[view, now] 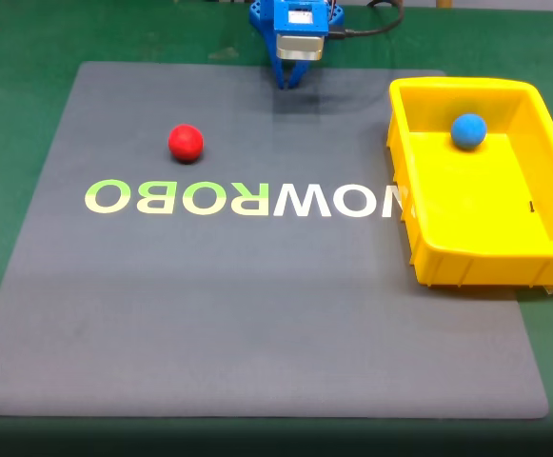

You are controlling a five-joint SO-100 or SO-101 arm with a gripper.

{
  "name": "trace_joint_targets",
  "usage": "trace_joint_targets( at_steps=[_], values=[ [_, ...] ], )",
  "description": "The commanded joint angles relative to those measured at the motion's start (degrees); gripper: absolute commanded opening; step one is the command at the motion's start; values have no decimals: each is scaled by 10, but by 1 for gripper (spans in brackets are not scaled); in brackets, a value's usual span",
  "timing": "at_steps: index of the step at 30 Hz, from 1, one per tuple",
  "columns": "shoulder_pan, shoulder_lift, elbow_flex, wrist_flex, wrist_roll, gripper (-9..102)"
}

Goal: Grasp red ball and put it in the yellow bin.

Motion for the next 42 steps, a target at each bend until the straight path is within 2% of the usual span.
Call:
trace_joint_targets(
  at_steps=[1, 26, 27, 29, 30, 38, 42],
  values=[
    [13, 8, 16, -8, 11, 0],
    [17, 8, 16, -8, 5, 0],
    [18, 7, 16, -6, 0, 4],
    [35, 7, 12, -3, -24, 26],
    [47, 7, 6, 3, -35, 33],
    [110, 5, -95, 10, -70, 35],
    [142, -32, -143, -44, -92, 35]
  ],
)
